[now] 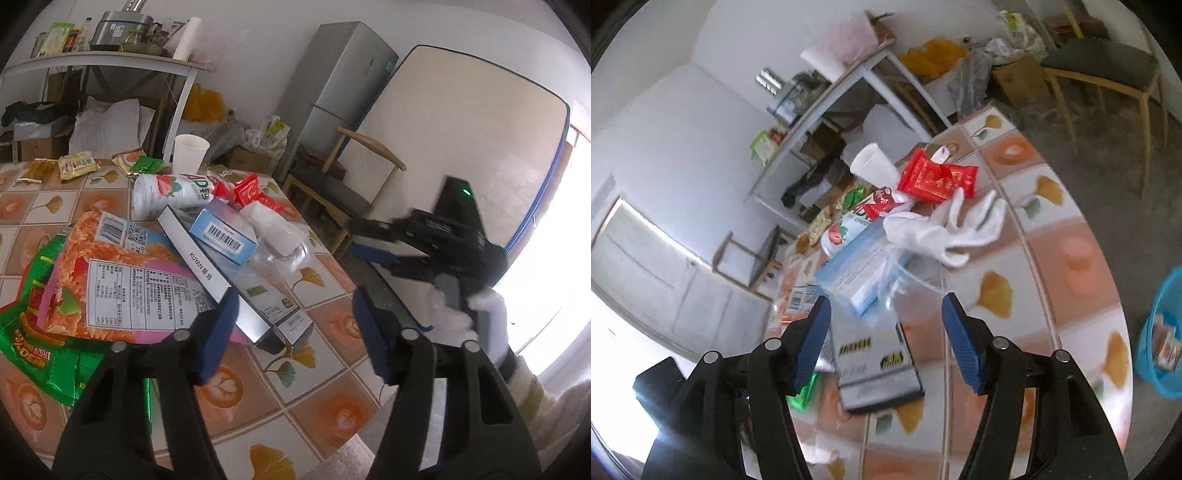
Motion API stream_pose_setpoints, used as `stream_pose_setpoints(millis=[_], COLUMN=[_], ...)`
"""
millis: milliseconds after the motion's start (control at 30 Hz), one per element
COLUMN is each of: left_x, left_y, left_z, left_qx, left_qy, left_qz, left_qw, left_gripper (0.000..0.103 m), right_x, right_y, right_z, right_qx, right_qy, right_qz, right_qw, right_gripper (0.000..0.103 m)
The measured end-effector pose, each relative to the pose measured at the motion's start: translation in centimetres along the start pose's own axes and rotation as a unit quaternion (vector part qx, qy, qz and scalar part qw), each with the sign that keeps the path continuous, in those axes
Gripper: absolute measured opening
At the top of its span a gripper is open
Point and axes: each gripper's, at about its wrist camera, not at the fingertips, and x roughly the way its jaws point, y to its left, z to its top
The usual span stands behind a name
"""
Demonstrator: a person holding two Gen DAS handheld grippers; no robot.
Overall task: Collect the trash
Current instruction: 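Move both grippers back over the table toward the clear plastic container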
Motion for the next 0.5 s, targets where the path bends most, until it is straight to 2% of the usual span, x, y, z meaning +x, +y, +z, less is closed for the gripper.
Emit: stream_pose_setpoints(millis=[167, 233, 367, 433, 500], left_x=[1.0, 1.4, 2.3, 2.7, 2.9], left_y=[1.1, 1.5, 2.1, 2.1, 2.0], left_z=[0.5, 0.7, 0.9, 0.9, 0.9], left_qx=[-0.017, -0.025, -0.037, -0.037, -0.037], left_qy=[0.008, 0.012, 0.021, 0.024, 0.026], left_qz=[-0.007, -0.011, -0.018, -0.022, -0.024], left_qw=[0.9998, 0.9995, 0.9989, 0.9988, 0.9987], left_gripper=[0.037, 0.032, 0.026, 0.025, 0.024], right_x=[3.9, 5.0, 6.8, 6.9, 6.9], right_y=[0.9, 1.1, 0.8, 0.6, 0.6], right_z=[1.8, 2.0, 1.6, 1.6, 1.6], right_qx=[-0.046, -0.065, -0.076, -0.073, -0.071], right_qy=[0.018, 0.029, 0.062, 0.07, 0.073], right_qz=[-0.043, -0.061, -0.059, -0.036, -0.022], right_qw=[0.998, 0.996, 0.993, 0.994, 0.995], right_gripper=[0.06, 0.055, 0.031, 0.023, 0.011])
